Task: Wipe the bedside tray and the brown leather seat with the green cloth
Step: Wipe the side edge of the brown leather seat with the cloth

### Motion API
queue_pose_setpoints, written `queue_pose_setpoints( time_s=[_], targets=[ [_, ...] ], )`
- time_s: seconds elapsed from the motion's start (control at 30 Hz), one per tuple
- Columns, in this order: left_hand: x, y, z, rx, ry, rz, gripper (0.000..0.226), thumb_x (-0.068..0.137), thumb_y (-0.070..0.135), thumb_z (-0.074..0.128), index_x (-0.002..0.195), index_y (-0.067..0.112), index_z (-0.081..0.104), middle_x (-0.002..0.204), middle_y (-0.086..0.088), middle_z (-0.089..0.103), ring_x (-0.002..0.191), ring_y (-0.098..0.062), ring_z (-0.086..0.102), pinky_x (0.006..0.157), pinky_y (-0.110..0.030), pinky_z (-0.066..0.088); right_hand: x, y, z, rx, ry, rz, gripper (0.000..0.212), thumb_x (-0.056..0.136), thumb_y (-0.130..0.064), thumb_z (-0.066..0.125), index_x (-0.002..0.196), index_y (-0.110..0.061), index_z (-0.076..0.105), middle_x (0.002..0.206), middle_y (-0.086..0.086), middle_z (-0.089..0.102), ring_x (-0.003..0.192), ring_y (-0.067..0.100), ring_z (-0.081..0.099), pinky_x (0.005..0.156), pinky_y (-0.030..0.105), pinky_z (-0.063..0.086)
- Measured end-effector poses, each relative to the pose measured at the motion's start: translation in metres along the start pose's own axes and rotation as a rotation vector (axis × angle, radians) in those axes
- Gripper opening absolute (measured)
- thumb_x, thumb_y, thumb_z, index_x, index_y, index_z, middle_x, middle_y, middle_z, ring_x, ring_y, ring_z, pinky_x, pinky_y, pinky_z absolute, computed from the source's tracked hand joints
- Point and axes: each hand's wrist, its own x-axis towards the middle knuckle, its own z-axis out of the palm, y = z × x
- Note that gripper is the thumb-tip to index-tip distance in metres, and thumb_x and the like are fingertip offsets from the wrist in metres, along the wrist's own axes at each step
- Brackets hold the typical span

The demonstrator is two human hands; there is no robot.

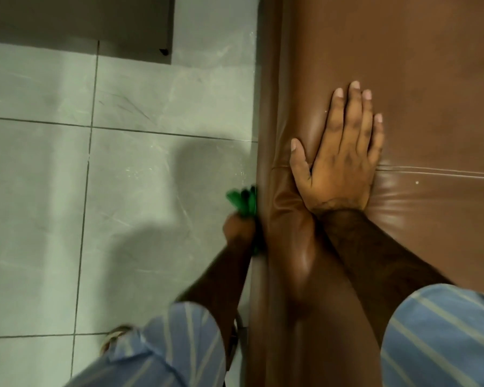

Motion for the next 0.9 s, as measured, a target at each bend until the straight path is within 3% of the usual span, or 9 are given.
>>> queue_pose_setpoints(
  time_s=[0.1, 0.23, 0.3, 0.4, 0.53, 0.67, 0.77, 0.83, 0.9],
  targets=[
    [0.034, 0.074, -0.003, -0.292, -0.028, 0.165, 0.031, 0.080, 0.025, 0.066, 0.107, 0.013, 0.076, 0.104, -0.011, 0.079, 0.099, -0.035, 0.075, 0.092, -0.050, 0.062, 0.000, 0.000, 0.000, 0.000, -0.011, 0.005, 0.085, 0.106, -0.061, 0.031, 0.169, -0.007, 0.014, 0.179, 0.017, 0.013, 0.167, 0.032, 0.011, 0.136, 0.053, 0.011],
    [0.004, 0.086, -0.003, -0.653, -0.094, 0.315, 0.026, 0.083, 0.015, 0.067, 0.107, 0.013, 0.077, 0.103, -0.013, 0.080, 0.098, -0.036, 0.075, 0.087, -0.047, 0.063, 0.002, 0.000, -0.003, 0.017, -0.011, 0.006, 0.085, 0.106, -0.060, 0.033, 0.169, -0.007, 0.014, 0.178, 0.017, 0.014, 0.167, 0.032, 0.011, 0.136, 0.054, 0.011],
    [-0.006, 0.036, 0.001, -0.589, -0.060, 0.262, 0.024, 0.081, 0.019, 0.066, 0.101, 0.012, 0.077, 0.097, -0.014, 0.080, 0.092, -0.034, 0.075, 0.082, -0.052, 0.064, 0.001, 0.000, -0.002, 0.008, -0.023, 0.005, 0.086, 0.106, -0.061, 0.031, 0.170, -0.007, 0.013, 0.179, 0.017, 0.013, 0.167, 0.032, 0.010, 0.136, 0.053, 0.011],
    [-0.010, -0.024, -0.004, -0.200, -0.034, 0.097, 0.024, 0.075, 0.031, 0.063, 0.093, 0.022, 0.076, 0.088, -0.011, 0.079, 0.084, -0.034, 0.076, 0.079, -0.057, 0.063, 0.001, 0.001, 0.000, 0.007, -0.026, 0.002, 0.086, 0.106, -0.061, 0.030, 0.170, -0.007, 0.012, 0.179, 0.016, 0.012, 0.167, 0.032, 0.009, 0.136, 0.054, 0.011],
    [0.032, 0.007, 0.003, 0.044, -0.058, 0.039, 0.024, 0.084, 0.023, 0.067, 0.105, 0.013, 0.076, 0.105, -0.013, 0.078, 0.097, -0.032, 0.073, 0.092, -0.043, 0.061, 0.000, 0.002, 0.001, 0.005, -0.013, 0.000, 0.085, 0.106, -0.061, 0.031, 0.170, -0.007, 0.013, 0.179, 0.016, 0.013, 0.167, 0.032, 0.011, 0.136, 0.053, 0.010],
    [0.073, 0.077, 0.002, -0.203, -0.016, 0.209, 0.029, 0.077, 0.030, 0.072, 0.105, 0.024, 0.076, 0.100, -0.003, 0.080, 0.094, -0.029, 0.075, 0.091, -0.047, 0.062, 0.000, 0.001, 0.001, 0.010, -0.001, -0.001, 0.085, 0.106, -0.060, 0.032, 0.169, -0.006, 0.015, 0.178, 0.017, 0.014, 0.167, 0.033, 0.012, 0.136, 0.054, 0.012],
    [0.034, 0.080, -0.003, -0.479, -0.093, 0.362, 0.028, 0.085, 0.017, 0.066, 0.111, 0.020, 0.075, 0.105, -0.007, 0.079, 0.099, -0.032, 0.075, 0.087, -0.045, 0.063, 0.000, 0.000, -0.001, 0.006, -0.006, 0.005, 0.085, 0.106, -0.060, 0.031, 0.169, -0.007, 0.015, 0.178, 0.017, 0.014, 0.167, 0.032, 0.012, 0.136, 0.053, 0.012],
    [0.011, 0.047, -0.001, -0.534, -0.123, 0.290, 0.025, 0.087, 0.014, 0.067, 0.111, 0.017, 0.076, 0.104, -0.010, 0.080, 0.098, -0.033, 0.076, 0.085, -0.047, 0.064, 0.001, 0.000, -0.002, 0.009, -0.004, 0.007, 0.085, 0.106, -0.060, 0.032, 0.169, -0.007, 0.015, 0.178, 0.017, 0.014, 0.167, 0.033, 0.012, 0.136, 0.053, 0.012],
    [-0.009, 0.002, -0.003, -0.397, -0.072, 0.189, 0.023, 0.086, 0.014, 0.067, 0.107, 0.017, 0.076, 0.101, -0.009, 0.080, 0.096, -0.031, 0.076, 0.085, -0.049, 0.064, 0.001, 0.000, -0.002, 0.009, -0.004, 0.004, 0.085, 0.106, -0.060, 0.033, 0.169, -0.007, 0.015, 0.178, 0.017, 0.015, 0.167, 0.033, 0.012, 0.136, 0.053, 0.012]
  ],
)
